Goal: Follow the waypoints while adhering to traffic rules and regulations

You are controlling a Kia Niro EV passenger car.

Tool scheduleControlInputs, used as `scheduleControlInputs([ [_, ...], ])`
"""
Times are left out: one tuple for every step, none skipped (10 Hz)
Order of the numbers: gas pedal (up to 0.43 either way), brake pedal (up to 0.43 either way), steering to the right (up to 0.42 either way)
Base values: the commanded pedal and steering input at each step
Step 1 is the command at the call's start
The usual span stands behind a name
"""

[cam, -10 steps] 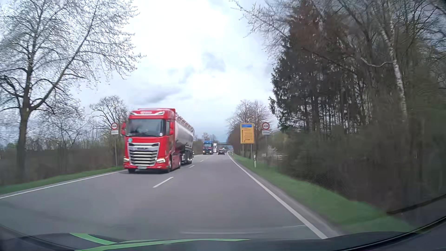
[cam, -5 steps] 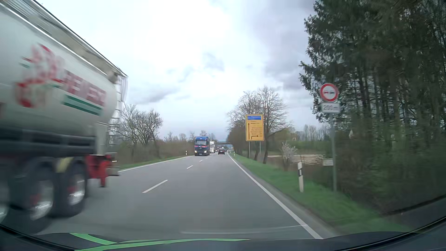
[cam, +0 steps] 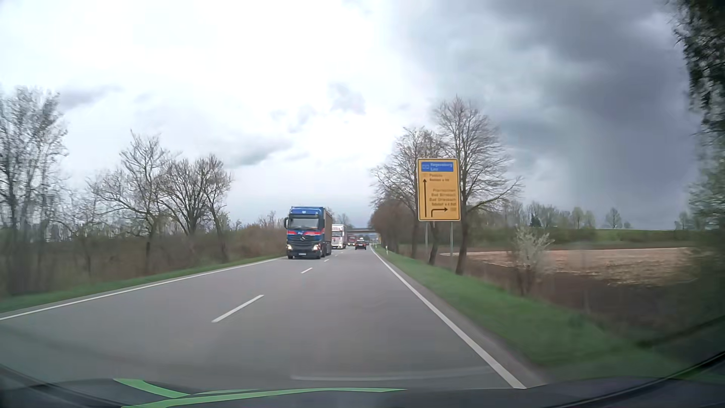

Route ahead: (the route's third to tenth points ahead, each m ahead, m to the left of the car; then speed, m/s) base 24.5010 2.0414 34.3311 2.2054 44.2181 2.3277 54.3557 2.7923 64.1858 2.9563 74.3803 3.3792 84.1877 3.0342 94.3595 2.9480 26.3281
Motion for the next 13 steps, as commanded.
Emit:
scheduleControlInputs([
  [0.118, 0.0, 0.0],
  [0.118, 0.0, 0.0],
  [0.118, 0.0, 0.0],
  [0.118, 0.0, 0.0],
  [0.118, 0.0, 0.0],
  [0.118, 0.0, 0.0],
  [0.118, 0.0, 0.001],
  [0.118, 0.0, 0.001],
  [0.13, 0.0, 0.001],
  [0.13, 0.0, 0.001],
  [0.138, 0.0, 0.001],
  [0.15, 0.0, 0.001],
  [0.157, 0.0, 0.001],
])
